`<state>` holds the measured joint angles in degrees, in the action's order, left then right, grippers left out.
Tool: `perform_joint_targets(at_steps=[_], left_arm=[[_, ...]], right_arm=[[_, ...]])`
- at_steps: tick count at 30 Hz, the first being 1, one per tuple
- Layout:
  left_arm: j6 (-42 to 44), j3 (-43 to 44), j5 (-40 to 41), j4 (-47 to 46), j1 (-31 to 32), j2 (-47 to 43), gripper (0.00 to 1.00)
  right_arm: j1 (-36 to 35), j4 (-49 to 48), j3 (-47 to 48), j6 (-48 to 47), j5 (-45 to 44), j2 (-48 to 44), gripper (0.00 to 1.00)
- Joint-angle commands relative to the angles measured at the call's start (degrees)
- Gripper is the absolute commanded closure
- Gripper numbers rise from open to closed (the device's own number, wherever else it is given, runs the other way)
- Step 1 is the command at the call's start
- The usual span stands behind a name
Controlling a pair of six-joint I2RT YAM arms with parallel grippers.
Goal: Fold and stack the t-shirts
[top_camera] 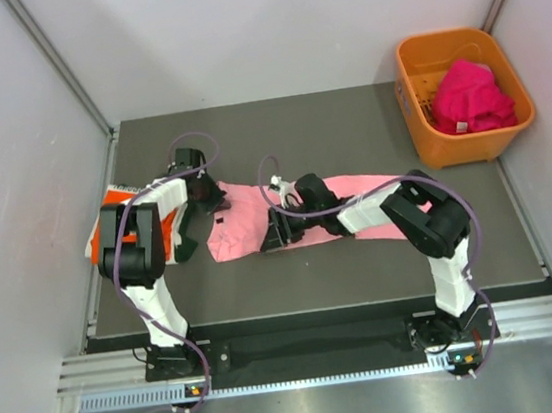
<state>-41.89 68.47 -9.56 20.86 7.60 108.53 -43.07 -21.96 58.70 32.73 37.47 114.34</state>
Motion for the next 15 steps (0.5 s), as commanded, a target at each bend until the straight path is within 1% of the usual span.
perform_joint_targets(at_steps=[1,3,6,7,10,15], left_arm=[[0.75,-0.70,3.41,1.20,-0.48,1.42,0.98],[1.10,-0.62,3.24,1.02,-0.48,1.68,0.98],[1.55,-0.88,2.97,0.41,-0.39,0.99,0.98],[1.46,-1.23,2.97,0.15,-0.39,0.02,0.98],[1.63,-2.55,2.88,-0.91,-0.30,-2.61,0.98],[1.55,-4.57,3.32,-1.44,-0.30,-6.13,0.98]], right_arm=[[-1.84,-3.62,-5.69,1.55,1.99,-6.32,0.46],[-1.84,-2.75,-8.15,1.02,0.85,-9.83,0.46],[-1.84,2.25,-7.90,-1.09,-2.57,-12.65,0.47],[-1.84,5.23,-7.29,-2.31,-4.67,-12.92,0.48],[-1.84,8.67,-3.69,-3.64,-6.79,-12.66,0.49],[-2.11,10.09,4.66,-3.55,-6.89,-8.88,0.49]])
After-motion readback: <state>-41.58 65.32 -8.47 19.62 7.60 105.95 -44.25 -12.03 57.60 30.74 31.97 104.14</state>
